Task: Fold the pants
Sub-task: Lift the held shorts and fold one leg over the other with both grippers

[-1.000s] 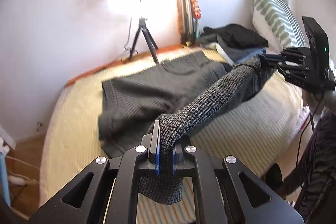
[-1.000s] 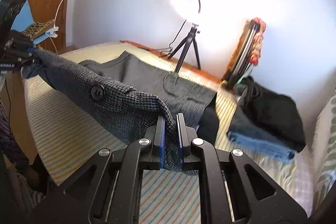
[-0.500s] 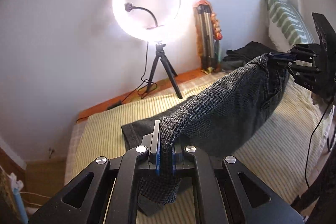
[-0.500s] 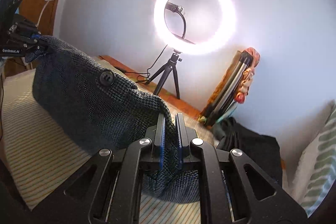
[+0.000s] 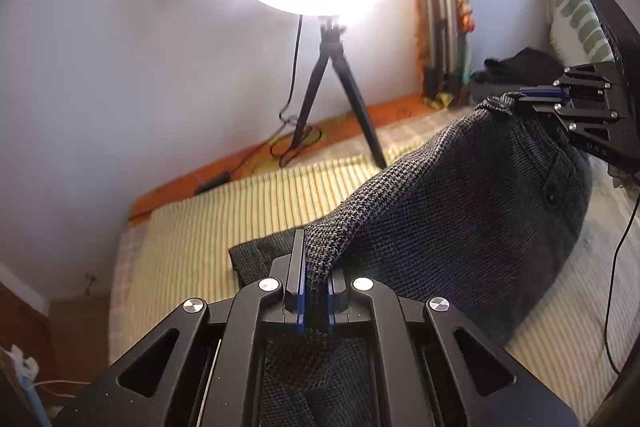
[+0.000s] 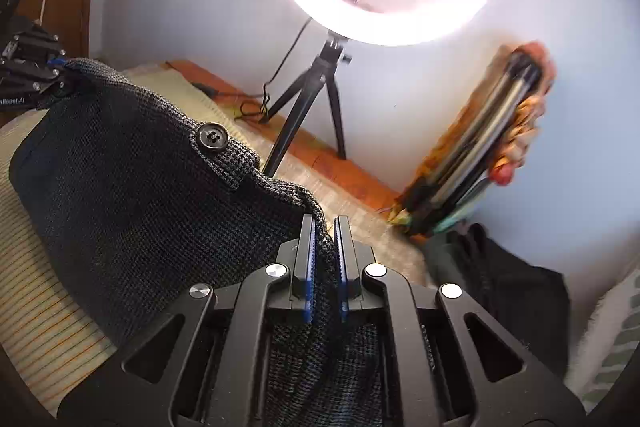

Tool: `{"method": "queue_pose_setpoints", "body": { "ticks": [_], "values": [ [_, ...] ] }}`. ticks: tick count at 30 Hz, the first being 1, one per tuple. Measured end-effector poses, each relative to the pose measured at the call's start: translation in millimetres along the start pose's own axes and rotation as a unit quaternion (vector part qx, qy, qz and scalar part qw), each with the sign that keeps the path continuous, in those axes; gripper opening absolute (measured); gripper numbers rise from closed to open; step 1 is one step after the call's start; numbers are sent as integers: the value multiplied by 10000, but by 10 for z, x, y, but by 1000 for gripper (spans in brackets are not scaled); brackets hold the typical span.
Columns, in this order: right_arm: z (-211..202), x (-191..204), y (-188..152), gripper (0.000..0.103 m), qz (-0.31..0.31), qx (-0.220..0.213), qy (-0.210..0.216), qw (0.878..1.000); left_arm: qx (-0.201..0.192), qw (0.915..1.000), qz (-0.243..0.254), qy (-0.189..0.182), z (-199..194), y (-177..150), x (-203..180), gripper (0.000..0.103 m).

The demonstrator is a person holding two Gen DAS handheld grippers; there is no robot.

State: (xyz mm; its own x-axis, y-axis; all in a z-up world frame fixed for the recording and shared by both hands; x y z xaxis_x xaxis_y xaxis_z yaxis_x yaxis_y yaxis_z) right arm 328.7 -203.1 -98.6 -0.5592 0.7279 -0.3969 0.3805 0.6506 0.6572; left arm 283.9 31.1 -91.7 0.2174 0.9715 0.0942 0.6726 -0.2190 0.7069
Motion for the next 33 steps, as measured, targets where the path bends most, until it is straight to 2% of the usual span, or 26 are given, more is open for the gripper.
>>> {"method": "queue_pose_setpoints", "body": {
  "ticks": [5,9,10,11,12,13,14,16,21,26,30,33],
  "values": [
    [620,-8,-91,9,253,552,695,9957,603,9981,-77,-32,560,-171,112,6],
    [840,-80,-217,11,531,841,1070,9893,885,9960,-39,-74,832,-302,108,6],
    [808,-140,-257,22,681,805,1118,9881,894,9960,49,-60,859,-334,82,6],
    [778,-201,-283,40,805,766,1155,9871,896,9959,102,-46,877,-331,70,6],
    [716,-265,-343,50,946,726,1188,9857,890,9959,156,-37,881,-341,57,6],
    [668,-294,-385,67,1003,707,1180,9854,892,9958,195,-40,886,-336,50,6],
    [668,-294,-385,70,1003,707,1180,9854,888,9958,206,-53,880,-318,45,6],
    [572,-396,-546,70,1172,742,1214,9829,886,9958,220,-89,899,-321,48,6],
    [679,-598,-670,70,1788,815,1390,9706,828,9963,122,-203,879,-316,81,6],
    [883,-636,-714,70,2053,1269,1082,9644,705,9972,165,-182,834,-301,74,6],
    [834,-675,-744,71,2161,1200,895,9648,568,9979,241,-180,755,-298,65,6],
    [834,-692,-763,68,2376,1047,1218,9580,590,9978,217,-215,765,-307,89,6]
  ]
}}
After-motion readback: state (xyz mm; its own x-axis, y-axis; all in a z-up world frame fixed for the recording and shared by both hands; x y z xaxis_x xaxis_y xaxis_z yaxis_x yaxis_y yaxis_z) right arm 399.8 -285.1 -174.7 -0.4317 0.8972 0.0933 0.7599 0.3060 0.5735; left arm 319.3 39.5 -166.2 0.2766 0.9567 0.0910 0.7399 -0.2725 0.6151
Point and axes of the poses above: each gripper's, at about its wrist camera, not at the fingertips, and z roughly the way its jaws point, x to its left, y to its top, the point moved 1 cm from there along z, roughly the way its jaws point, and after that the axes turned 7 degrees about -z, right-handed, at the moved point
